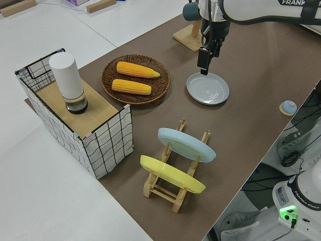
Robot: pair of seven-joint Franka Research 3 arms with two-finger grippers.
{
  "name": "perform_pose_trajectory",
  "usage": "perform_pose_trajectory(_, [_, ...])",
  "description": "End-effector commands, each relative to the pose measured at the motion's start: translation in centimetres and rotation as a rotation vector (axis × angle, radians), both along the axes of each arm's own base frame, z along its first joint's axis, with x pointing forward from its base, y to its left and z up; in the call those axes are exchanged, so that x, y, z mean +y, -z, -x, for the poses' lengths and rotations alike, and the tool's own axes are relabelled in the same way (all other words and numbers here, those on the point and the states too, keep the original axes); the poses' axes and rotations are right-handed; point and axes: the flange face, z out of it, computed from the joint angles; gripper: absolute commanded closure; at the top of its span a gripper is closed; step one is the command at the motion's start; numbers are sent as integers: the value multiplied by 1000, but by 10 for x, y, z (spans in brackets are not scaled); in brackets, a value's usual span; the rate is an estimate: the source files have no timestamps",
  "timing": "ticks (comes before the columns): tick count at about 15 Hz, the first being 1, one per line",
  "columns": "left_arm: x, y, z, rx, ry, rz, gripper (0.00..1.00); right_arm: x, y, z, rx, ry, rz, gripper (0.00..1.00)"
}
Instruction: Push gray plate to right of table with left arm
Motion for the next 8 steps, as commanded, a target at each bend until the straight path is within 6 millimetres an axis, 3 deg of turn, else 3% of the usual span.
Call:
perform_pose_trajectory(1, [-1, 28, 5, -24, -53, 7, 9, -2, -4, 3, 5, 6, -9, 17])
perform_pose_trajectory(8, [-8, 91, 10, -78, -104, -9, 9, -2, -4, 2, 5, 8, -9, 17])
